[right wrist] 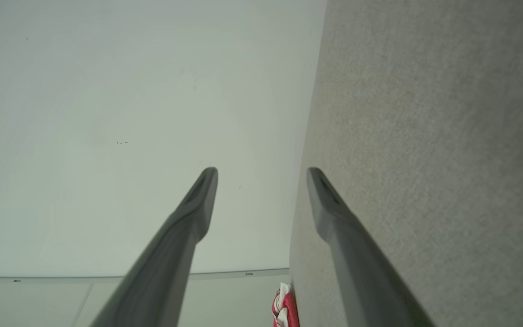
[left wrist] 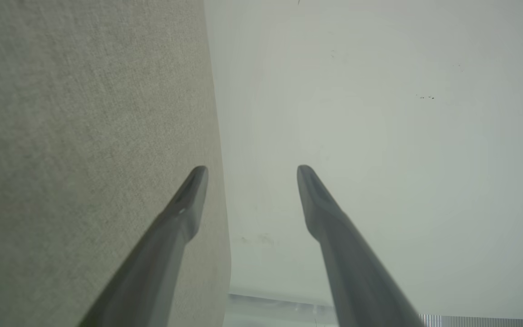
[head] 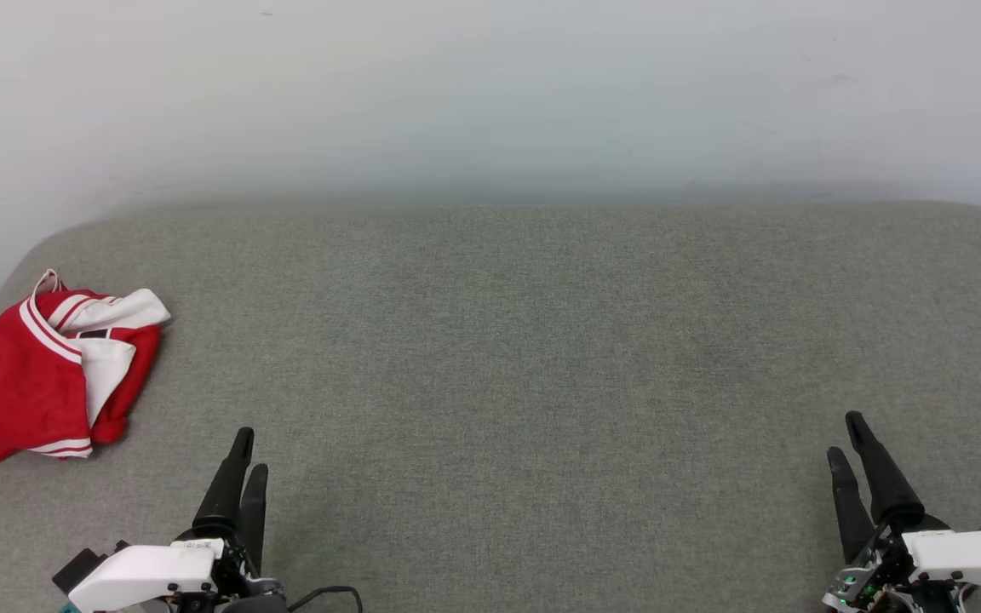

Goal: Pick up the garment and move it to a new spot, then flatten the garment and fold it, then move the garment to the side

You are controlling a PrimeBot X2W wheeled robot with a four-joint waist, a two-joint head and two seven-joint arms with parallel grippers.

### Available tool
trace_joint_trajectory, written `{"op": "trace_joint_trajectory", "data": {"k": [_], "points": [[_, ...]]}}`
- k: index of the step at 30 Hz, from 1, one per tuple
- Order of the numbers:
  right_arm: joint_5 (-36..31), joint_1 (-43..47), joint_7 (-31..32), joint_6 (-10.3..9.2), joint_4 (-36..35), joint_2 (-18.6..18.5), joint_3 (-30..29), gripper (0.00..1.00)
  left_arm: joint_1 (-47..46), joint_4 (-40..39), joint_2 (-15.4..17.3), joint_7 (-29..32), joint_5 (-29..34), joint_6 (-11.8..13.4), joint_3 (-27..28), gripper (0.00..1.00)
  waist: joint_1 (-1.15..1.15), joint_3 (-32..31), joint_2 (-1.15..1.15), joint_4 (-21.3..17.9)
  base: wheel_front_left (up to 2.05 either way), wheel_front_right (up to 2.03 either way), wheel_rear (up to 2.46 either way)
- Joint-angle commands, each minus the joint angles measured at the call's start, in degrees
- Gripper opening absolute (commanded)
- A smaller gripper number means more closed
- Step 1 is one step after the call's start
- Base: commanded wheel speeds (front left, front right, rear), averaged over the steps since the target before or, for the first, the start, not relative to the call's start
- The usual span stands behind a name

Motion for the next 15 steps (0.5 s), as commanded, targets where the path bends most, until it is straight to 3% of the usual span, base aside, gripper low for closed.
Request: {"op": "trace_joint_trajectory", "data": {"k": [1,15], "points": [[-0.65,-0.82,-0.64,0.00,-1.34,-0.01,0.30,1.00,-0.85,-1.30,0.09,-0.56,0.54,-0.02,-0.12,1.00,0.00,0.02,0.00,0.00,0.00,0.00,0.00],[-9.57,-0.57,-4.48,0.00,-2.36,0.00,0.23,1.00,-0.36,-1.43,0.11,-4.37,7.31,-0.05,1.07,1.00,0.00,0.12,0.00,0.03,0.00,0.00,0.00]]}}
